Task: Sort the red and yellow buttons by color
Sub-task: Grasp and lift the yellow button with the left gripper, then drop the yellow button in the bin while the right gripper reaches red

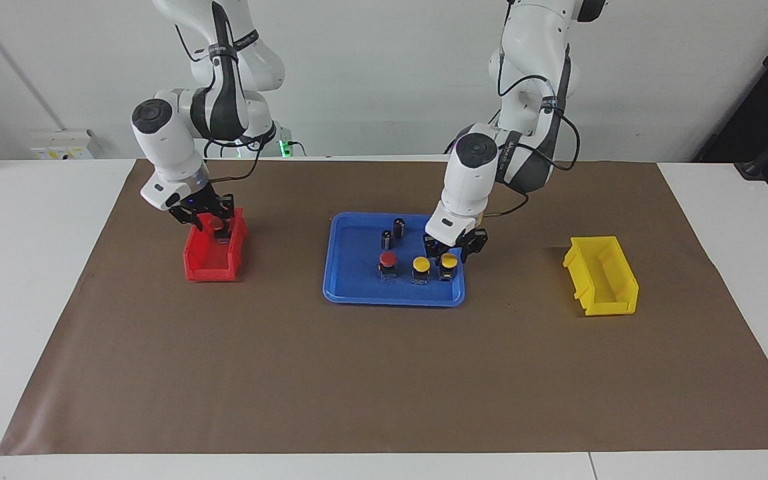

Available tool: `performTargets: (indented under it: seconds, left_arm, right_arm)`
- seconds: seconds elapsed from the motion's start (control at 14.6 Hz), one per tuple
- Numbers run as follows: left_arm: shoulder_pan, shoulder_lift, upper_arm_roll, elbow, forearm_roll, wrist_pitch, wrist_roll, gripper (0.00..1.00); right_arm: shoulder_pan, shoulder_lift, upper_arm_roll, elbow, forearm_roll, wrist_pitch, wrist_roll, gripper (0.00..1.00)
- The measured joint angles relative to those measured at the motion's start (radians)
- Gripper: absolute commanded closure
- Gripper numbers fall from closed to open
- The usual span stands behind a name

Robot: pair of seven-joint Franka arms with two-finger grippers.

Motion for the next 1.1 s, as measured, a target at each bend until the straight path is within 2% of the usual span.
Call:
performTargets:
  seconds: [0.21,0.34,0.48,0.69,0.89,1.1]
  left_arm:
    - [0.0,0.001,0.001,0.004,0.0,-0.004,-0.001,0.95]
    - [0.001,-0.004,0.003,0.028,0.0,-0.055,-0.001,0.95]
    - [0.002,-0.029,0.006,0.086,0.0,-0.18,-0.001,0.95]
    - [0.022,-0.115,0.017,0.139,0.007,-0.394,0.023,0.95]
    - [0.167,-0.181,0.026,0.139,0.018,-0.463,0.179,0.95]
    - [0.378,-0.187,0.037,0.137,0.027,-0.458,0.373,0.96]
  right_arm:
    - [0.002,0.001,0.004,0.095,0.0,-0.088,0.0,0.25]
    - [0.019,0.003,0.005,0.164,0.0,-0.153,0.001,0.18]
    - [0.045,0.007,0.006,0.253,0.003,-0.24,0.023,0.15]
    - [0.118,0.035,0.007,0.403,0.022,-0.354,0.128,0.08]
    - [0.231,0.121,0.012,0.588,0.05,-0.412,0.305,0.08]
    - [0.381,0.274,0.014,0.804,0.053,-0.44,0.544,0.08]
